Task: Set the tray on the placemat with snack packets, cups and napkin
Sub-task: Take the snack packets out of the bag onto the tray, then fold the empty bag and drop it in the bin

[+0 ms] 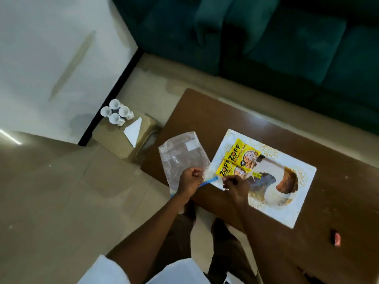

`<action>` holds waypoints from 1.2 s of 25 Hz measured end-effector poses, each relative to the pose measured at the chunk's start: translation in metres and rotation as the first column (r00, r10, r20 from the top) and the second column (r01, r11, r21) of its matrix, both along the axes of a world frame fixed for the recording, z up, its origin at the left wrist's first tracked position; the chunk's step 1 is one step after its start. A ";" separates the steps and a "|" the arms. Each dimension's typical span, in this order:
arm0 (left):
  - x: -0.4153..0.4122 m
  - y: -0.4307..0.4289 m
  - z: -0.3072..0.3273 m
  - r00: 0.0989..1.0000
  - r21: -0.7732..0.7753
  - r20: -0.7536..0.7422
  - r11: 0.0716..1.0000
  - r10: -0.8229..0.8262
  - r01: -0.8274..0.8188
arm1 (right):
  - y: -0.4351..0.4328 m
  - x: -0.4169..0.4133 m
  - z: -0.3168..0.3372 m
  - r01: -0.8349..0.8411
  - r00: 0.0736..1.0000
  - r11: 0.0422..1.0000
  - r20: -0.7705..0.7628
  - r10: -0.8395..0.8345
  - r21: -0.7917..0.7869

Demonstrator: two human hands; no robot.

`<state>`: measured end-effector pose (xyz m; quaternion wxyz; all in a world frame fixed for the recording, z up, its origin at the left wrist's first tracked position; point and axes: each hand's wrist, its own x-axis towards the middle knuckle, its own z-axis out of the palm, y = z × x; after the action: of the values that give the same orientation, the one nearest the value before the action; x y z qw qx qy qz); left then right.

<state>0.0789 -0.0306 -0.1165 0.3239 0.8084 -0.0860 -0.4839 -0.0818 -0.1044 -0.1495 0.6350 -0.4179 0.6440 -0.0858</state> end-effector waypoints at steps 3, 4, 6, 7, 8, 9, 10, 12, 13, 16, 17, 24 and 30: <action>0.028 0.025 0.004 0.994 0.051 0.029 0.993 0.101 -0.102 | 0.014 0.033 0.010 -0.102 0.995 0.993 -0.016 0.101 -0.055; 0.042 0.033 -0.003 0.988 0.083 0.042 0.985 0.150 -0.153 | 0.012 0.044 0.005 -0.115 0.993 0.991 -0.026 0.114 -0.067; 0.079 0.047 -0.024 0.965 0.132 0.073 0.957 0.252 -0.260 | -0.002 0.072 -0.013 -0.146 0.988 0.987 -0.052 0.143 -0.065; 0.101 0.053 -0.038 0.959 0.160 0.096 0.946 0.268 -0.281 | -0.011 0.085 -0.027 -0.141 0.989 0.988 -0.060 0.138 -0.056; 0.123 0.055 -0.052 0.960 0.190 0.116 0.943 0.253 -0.272 | -0.023 0.097 -0.038 -0.139 0.988 0.989 -0.077 0.134 -0.054; 0.145 0.057 -0.067 0.967 0.221 0.114 0.943 0.229 -0.250 | -0.034 0.107 -0.048 -0.158 0.982 0.985 -0.119 0.149 -0.069; 0.165 0.060 -0.081 0.976 0.250 0.079 0.944 0.204 -0.217 | -0.042 0.117 -0.064 -0.210 0.963 0.973 -0.192 0.189 -0.097; 0.196 0.059 -0.107 0.991 0.280 -0.037 0.953 0.132 -0.117 | -0.055 0.137 -0.091 -0.352 0.898 0.927 -0.327 0.295 -0.127; 0.204 0.059 -0.118 0.989 0.288 -0.103 0.955 0.101 -0.067 | -0.057 0.146 -0.101 -0.386 0.885 0.913 -0.334 0.326 -0.133; 0.209 0.056 -0.138 0.972 0.250 -0.216 0.968 0.092 -0.036 | -0.053 0.164 -0.128 -0.362 0.911 0.921 -0.265 0.316 -0.147; 0.207 0.055 -0.143 0.964 0.229 -0.252 0.973 0.089 -0.030 | -0.053 0.168 -0.132 -0.337 0.921 0.932 -0.250 0.298 -0.131; 0.202 0.053 -0.161 0.933 0.215 -0.301 0.967 0.197 -0.135 | -0.045 0.179 -0.144 -0.292 0.950 0.955 -0.102 0.295 0.051; 0.220 0.045 -0.126 0.926 0.087 -0.198 0.947 0.321 -0.309 | -0.044 0.172 -0.109 -0.209 0.977 0.978 -0.026 0.209 0.007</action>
<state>0.2987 0.0139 -0.2422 0.3827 0.7646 0.0927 -0.5102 0.0904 -0.1488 -0.2581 0.6326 -0.4832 0.6051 -0.0115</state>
